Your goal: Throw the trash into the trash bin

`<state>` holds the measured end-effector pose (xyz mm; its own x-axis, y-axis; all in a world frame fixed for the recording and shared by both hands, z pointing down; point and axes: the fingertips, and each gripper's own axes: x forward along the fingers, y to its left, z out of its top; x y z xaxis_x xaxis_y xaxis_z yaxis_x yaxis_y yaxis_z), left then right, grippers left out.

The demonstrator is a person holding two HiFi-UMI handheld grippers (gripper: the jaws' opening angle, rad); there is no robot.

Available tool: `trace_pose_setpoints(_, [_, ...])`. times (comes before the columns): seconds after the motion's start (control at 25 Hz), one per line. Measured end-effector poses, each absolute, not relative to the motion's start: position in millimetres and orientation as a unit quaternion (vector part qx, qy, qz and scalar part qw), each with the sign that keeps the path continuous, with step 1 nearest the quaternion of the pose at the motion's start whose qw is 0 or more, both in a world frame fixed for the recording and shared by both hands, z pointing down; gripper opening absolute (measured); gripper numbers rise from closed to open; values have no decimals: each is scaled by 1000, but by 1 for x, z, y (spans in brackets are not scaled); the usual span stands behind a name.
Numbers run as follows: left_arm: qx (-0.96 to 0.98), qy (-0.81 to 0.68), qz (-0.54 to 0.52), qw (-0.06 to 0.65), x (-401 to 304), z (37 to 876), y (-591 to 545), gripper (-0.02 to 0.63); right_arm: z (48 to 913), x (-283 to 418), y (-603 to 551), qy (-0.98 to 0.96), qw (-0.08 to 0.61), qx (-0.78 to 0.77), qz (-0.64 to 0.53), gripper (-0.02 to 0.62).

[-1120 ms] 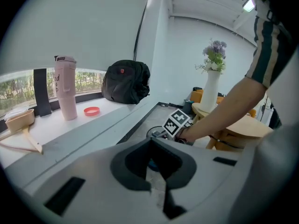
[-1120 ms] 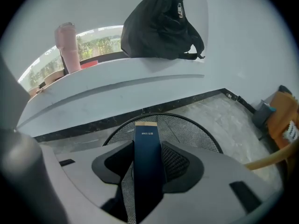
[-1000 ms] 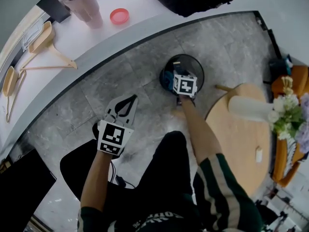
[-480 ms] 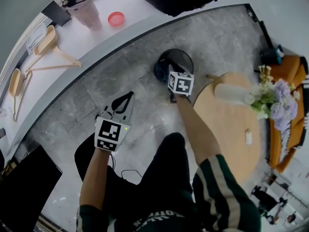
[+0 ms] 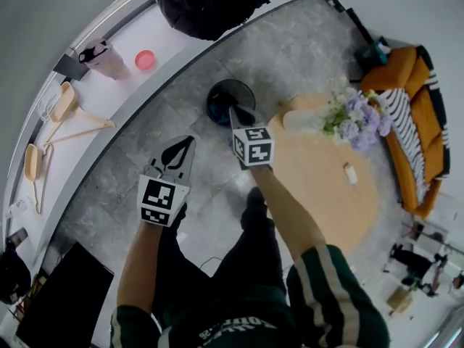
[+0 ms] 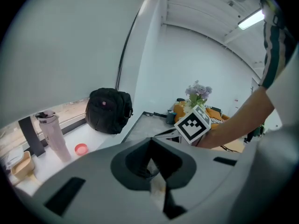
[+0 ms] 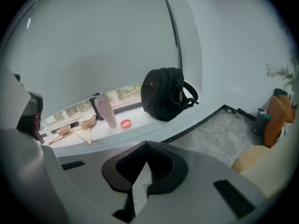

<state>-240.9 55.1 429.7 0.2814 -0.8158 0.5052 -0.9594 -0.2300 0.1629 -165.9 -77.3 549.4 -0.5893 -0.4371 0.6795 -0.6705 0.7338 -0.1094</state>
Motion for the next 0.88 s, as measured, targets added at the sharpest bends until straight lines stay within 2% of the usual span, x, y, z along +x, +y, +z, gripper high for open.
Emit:
trace_pose_setpoints(0.16, [799,-535,179,210,-209,403,43,0,502,-138,-67,-873,304,338,179,2])
trace_pose_setpoints(0.4, [821,-499,190,200,-146,369,35,0,460,-56,-47,-858,287,373,207,2])
trace_pose_setpoints(0.6, [841,-464,196,200,-75,366,23,0,456,35,-43,-839,279,414,218,2])
trace_pose_setpoints(0.88, [877,-389,207,190,64,375,3,0,454,181,-49,-809,274,472,221,2])
